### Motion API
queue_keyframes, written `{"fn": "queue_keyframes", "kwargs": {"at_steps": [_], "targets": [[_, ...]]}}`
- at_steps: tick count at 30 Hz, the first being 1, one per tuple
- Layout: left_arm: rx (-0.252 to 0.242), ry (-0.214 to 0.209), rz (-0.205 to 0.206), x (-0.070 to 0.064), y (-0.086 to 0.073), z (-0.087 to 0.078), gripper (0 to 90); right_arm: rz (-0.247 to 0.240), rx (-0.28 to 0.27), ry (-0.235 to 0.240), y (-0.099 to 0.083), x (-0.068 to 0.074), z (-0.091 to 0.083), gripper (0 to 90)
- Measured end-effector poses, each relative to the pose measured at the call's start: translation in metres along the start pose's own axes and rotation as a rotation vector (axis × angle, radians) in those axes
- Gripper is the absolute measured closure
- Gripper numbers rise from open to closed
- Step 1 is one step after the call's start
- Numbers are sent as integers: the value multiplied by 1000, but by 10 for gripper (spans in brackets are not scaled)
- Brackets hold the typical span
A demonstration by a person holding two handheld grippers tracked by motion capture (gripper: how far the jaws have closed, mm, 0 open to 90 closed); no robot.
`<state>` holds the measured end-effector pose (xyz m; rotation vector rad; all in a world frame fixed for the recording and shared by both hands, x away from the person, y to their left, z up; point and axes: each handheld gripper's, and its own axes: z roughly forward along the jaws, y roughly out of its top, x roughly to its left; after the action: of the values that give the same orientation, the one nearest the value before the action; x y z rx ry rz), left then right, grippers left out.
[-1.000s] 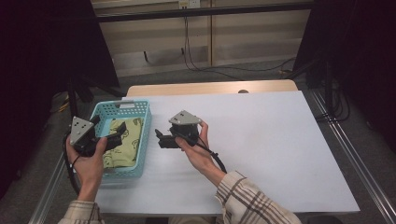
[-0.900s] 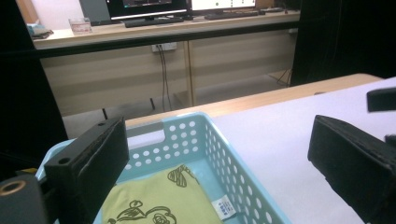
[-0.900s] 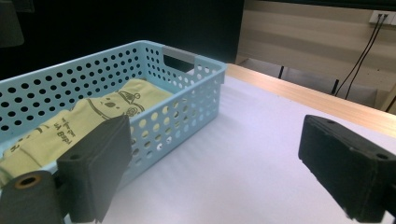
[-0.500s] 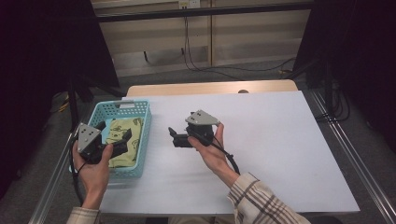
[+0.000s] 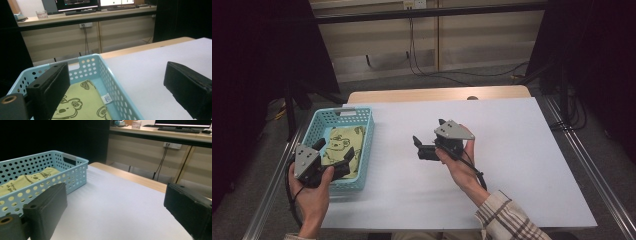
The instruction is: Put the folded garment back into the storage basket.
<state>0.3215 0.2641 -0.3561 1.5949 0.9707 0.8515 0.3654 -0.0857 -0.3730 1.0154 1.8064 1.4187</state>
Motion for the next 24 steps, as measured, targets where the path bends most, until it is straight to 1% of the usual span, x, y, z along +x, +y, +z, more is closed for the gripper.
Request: {"fn": "queue_keyframes", "kwargs": {"at_steps": [1,3,4,5,6,7,8,10,11,12,13,15,16,17,18,19,20,22,23,24], "targets": [[-2,21,4,-2,0,-1,63,6,-3,-8,0,-2,-3,38],[-12,21,1,-5,0,-4,57,0,-10,-16,0,-6,-9,34],[-23,19,-11,-8,0,-4,57,-3,-12,-24,-1,-8,-12,34],[-25,17,0,-9,0,-5,53,-6,-14,-28,-1,-10,-15,34],[-16,17,20,-10,0,-6,51,-5,-12,-33,-2,-11,-19,34],[-20,7,5,-13,-1,-5,51,-14,-15,-38,-3,-13,-22,34],[-21,11,15,-14,-1,-4,51,-17,-14,-49,-4,-15,-25,34],[-24,-27,-24,-14,-3,-1,51,-12,-13,-58,-6,-18,-30,34],[-15,-33,-33,-14,-4,0,52,-10,-15,-65,-7,-21,-33,35],[-24,-16,-43,-14,-6,1,52,-10,-15,-68,-8,-23,-35,35],[-31,-10,-46,-15,-7,1,52,-8,-12,-76,-9,-26,-39,35],[-25,-17,-38,-18,-9,3,52,-2,-15,-80,-12,-31,-44,35],[-21,-10,-21,-19,-9,3,51,-2,-14,-85,-14,-33,-47,35],[-35,-11,-31,-21,-10,4,52,0,-13,-95,-16,-35,-50,35],[-36,-10,-22,-23,-10,4,52,-2,-10,-99,-18,-39,-52,35],[-45,-8,-23,-25,-10,5,52,1,-8,-104,-20,-42,-55,34],[-44,-13,-16,-26,-11,5,52,4,-6,-110,-21,-44,-58,34],[-48,-22,-23,-31,-13,6,52,5,-9,-119,-25,-49,-65,35],[-44,-29,-18,-33,-14,7,52,5,-7,-131,-26,-52,-69,35],[-30,-38,-6,-34,-16,8,52,7,-12,-134,-28,-55,-72,36]]}}
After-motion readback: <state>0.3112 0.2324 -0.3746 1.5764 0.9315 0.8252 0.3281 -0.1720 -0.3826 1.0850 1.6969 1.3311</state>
